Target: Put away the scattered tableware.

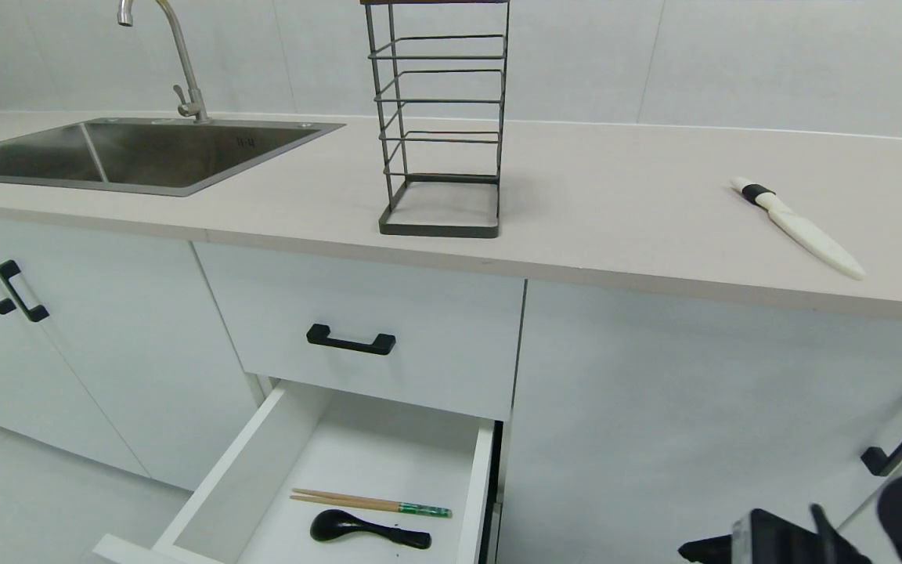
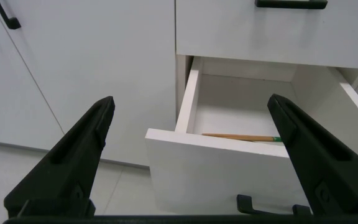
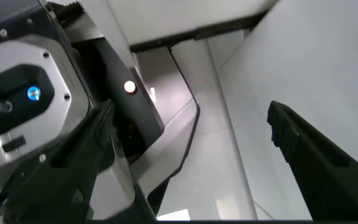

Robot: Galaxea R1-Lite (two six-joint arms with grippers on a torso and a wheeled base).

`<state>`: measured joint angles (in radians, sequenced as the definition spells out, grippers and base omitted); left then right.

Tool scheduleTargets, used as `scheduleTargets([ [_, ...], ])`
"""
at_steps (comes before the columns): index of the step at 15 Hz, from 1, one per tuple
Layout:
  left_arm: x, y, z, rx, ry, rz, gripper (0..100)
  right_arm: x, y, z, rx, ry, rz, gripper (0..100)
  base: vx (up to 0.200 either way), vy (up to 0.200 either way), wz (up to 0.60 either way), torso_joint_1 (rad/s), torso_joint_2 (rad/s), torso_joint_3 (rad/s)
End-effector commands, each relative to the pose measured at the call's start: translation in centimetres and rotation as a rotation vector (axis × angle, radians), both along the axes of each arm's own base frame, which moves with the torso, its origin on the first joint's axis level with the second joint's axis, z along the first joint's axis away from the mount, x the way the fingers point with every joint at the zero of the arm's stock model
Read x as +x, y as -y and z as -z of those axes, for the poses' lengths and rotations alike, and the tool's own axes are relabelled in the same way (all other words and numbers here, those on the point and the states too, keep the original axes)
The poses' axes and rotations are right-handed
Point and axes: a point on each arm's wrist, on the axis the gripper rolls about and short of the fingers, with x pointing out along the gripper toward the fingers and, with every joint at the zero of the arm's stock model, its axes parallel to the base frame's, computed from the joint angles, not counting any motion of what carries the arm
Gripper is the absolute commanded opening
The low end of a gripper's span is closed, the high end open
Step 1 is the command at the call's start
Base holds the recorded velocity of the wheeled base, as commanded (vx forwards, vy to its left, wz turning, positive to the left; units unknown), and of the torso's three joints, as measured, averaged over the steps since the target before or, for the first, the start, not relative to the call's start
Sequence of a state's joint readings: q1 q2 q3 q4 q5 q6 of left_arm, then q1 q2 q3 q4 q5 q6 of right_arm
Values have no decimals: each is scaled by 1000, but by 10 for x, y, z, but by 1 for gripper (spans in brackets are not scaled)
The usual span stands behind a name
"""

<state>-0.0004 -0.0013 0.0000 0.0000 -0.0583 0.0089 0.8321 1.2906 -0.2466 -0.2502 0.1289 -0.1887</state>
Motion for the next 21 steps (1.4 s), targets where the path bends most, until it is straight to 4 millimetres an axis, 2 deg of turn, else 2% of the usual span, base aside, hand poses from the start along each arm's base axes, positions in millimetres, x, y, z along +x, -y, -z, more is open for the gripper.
scheduleTargets([
  [1,0,0,0,0,-1,1,100,-17,31,-9,75,73,77,100,0,0,0,0,0,0],
  [4,0,0,0,0,-1,0,100,-31,45,-7,117,50,126,100,0,0,0,0,0,0],
  [8,0,0,0,0,-1,0,100,-44,64,-7,204,118,251,100,0,0,0,0,0,0],
  [12,0,0,0,0,-1,0,100,-69,89,18,235,175,385,100,0,0,0,0,0,0],
  [16,0,0,0,0,-1,0,100,-73,98,10,283,299,606,100,0,0,0,0,0,0],
  [21,0,0,0,0,-1,0,100,-85,106,15,262,431,730,100,0,0,0,0,0,0],
])
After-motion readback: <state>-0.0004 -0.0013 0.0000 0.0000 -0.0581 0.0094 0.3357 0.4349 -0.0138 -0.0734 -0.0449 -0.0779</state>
